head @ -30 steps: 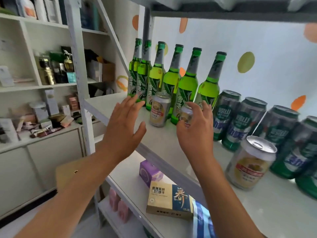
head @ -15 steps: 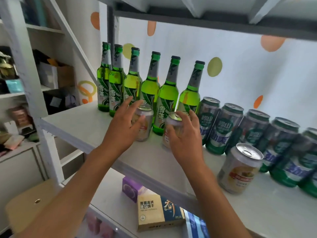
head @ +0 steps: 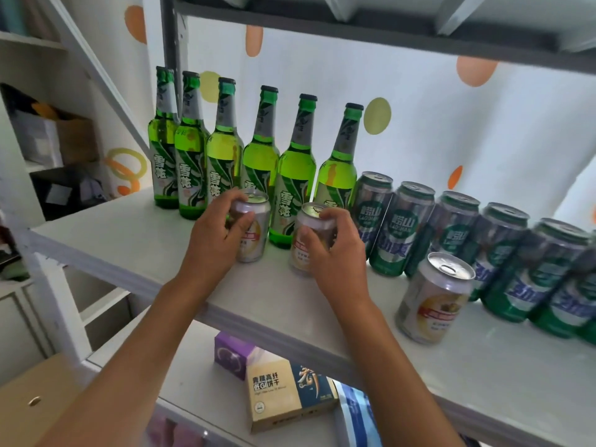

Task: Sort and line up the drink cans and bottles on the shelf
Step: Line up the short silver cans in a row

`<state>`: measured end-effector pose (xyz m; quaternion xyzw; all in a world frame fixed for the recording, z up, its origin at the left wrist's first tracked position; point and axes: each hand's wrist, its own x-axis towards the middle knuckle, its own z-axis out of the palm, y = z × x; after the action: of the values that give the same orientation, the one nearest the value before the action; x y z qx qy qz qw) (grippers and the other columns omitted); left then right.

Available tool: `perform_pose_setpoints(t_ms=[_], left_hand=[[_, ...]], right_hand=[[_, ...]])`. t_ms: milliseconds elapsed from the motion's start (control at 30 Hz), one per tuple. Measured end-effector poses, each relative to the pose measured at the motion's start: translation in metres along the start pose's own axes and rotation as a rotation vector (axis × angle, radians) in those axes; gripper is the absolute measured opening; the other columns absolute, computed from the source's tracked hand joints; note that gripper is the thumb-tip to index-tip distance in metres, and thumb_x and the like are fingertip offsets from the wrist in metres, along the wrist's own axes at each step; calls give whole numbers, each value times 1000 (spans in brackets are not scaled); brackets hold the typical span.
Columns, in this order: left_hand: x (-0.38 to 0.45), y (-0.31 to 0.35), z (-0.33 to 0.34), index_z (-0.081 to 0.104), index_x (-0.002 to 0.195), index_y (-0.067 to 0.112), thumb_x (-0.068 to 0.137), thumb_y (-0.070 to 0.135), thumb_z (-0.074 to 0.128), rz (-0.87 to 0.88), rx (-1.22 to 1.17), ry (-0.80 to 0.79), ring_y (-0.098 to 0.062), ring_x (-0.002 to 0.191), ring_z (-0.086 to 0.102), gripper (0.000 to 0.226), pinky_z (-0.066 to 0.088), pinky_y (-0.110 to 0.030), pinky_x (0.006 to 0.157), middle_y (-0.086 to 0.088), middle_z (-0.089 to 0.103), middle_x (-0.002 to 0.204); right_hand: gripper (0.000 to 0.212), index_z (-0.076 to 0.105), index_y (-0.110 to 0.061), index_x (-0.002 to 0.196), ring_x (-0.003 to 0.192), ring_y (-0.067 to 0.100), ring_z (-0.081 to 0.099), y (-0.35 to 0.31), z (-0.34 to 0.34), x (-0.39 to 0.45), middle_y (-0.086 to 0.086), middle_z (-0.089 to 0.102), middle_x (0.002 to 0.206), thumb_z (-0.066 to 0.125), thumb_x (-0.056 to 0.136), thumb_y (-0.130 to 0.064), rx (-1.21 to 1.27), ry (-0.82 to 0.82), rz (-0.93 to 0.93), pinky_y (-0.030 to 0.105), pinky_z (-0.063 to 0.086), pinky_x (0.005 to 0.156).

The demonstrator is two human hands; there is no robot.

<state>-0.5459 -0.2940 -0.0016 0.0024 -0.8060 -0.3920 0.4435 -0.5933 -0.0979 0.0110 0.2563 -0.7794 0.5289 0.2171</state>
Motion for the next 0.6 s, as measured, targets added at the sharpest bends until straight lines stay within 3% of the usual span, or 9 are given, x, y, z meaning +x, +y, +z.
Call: perform_pose_setpoints(t_ms=[67,200,333,467,600], left_hand=[[-3,-1,4,53,123,24,96,22,60,-8,-46,13,5,93,53,28,39,1,70,5,56,113],[-3,-5,5,48,117,35,93,29,64,-46,-76,-3,14,92,55,29,41,-2,66,9,58,108],[-5,-6,4,48,113,34,88,36,68,-76,-127,17,3,95,61,32,47,-8,68,8,62,108],[-6,-4,3,48,106,33,83,44,70,-63,-192,66,-4,94,65,34,51,-14,67,7,64,106],[-9,-2,3,47,102,33,81,50,70,-39,-210,97,-5,96,65,36,54,-19,70,13,64,104]], right_hand=[[30,51,-38,101,87,7,66,1,-1,2,-14,65,96,76,86,-33,50,11,61,42,59,76],[32,49,-43,97,85,-3,65,4,0,3,-19,65,91,77,85,-34,62,5,61,35,61,74],[31,49,-41,95,82,0,64,6,-3,3,-13,65,89,77,84,-34,76,4,38,28,59,68],[31,51,-32,93,77,4,63,5,-5,3,-8,66,89,80,82,-32,127,11,56,35,60,69],[32,52,-24,96,90,17,69,5,-8,0,-1,70,96,80,81,-31,202,1,76,46,60,78]])
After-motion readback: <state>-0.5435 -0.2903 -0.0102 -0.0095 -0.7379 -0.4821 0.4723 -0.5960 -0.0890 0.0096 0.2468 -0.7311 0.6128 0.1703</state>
